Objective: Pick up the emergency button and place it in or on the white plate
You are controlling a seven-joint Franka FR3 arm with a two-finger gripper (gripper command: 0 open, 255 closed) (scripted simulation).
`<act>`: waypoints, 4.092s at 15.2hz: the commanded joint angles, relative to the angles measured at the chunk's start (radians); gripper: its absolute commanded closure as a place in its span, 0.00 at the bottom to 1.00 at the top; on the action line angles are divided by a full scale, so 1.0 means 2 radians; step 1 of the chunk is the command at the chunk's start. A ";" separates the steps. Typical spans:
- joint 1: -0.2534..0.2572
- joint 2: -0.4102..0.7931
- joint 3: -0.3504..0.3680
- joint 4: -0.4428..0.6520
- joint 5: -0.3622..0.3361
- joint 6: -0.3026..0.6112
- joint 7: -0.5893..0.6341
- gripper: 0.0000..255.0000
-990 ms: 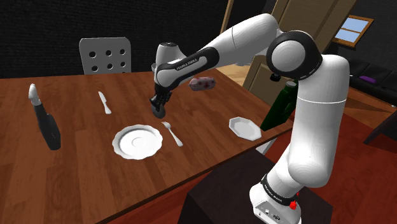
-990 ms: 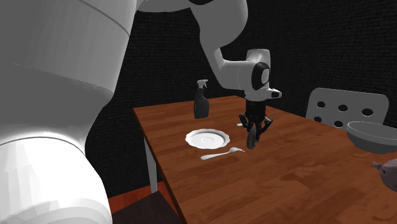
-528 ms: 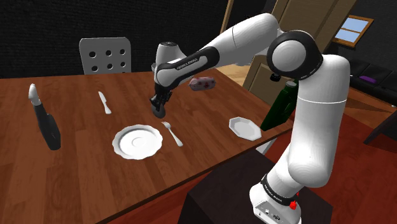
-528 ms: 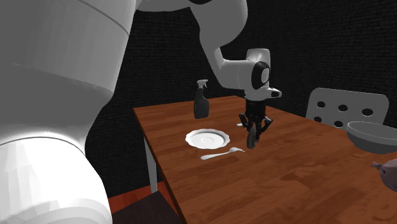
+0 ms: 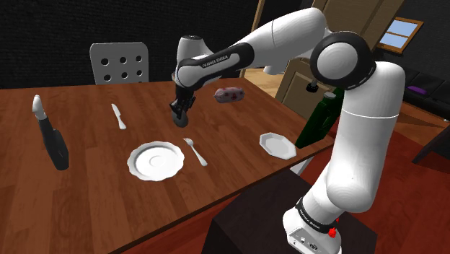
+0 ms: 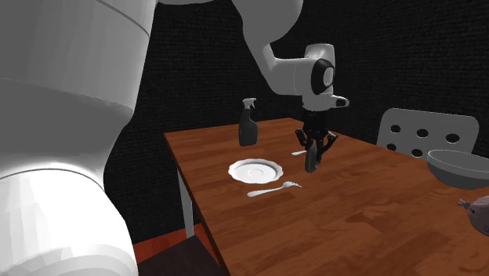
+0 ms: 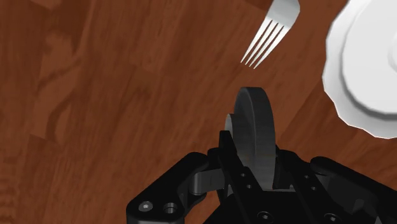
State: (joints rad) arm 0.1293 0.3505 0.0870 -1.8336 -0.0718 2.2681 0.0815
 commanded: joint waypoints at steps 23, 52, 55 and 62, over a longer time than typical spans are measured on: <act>0.100 -0.081 0.059 -0.034 -0.018 -0.055 0.166 1.00; 0.109 -0.028 0.056 -0.079 -0.041 0.040 0.193 0.00; 0.109 -0.039 0.057 -0.076 -0.037 0.027 0.191 0.00; 0.107 -0.066 0.061 -0.064 -0.026 -0.012 0.184 0.00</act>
State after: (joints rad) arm 0.3442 0.2193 0.2094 -1.9615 -0.1249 2.2458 0.4498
